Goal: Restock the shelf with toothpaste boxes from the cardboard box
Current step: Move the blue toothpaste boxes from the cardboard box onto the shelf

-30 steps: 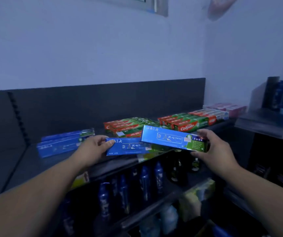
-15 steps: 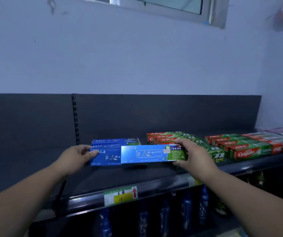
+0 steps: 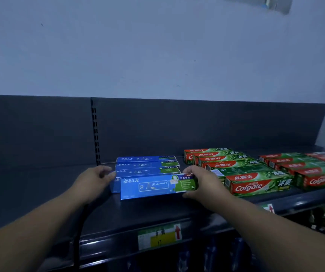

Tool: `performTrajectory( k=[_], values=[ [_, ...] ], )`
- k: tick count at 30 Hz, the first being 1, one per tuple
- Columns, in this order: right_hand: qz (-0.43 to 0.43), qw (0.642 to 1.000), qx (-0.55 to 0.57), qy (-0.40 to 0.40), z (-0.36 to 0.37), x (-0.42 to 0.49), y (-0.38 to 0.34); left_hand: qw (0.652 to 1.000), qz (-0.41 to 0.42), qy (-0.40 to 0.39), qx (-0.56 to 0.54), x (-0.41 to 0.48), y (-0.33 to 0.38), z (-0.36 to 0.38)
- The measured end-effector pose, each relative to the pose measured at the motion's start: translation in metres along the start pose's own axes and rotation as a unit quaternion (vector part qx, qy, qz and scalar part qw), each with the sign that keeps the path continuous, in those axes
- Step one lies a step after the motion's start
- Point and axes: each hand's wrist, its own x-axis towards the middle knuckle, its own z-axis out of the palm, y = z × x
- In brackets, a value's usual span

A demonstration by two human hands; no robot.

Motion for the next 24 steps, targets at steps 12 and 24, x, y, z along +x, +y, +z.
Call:
performTrajectory(
  k=[12,24],
  values=[
    [0.034,0.997,0.042,-0.059,-0.016,0.016,0.000,0.993,0.039,-0.108,-0.003,0.002,0.013,-0.014],
    [0.031,0.999,0.006,-0.014,0.008,0.020,-0.012,0.989,0.064,-0.127,0.046,0.017,-0.005,-0.004]
  ],
)
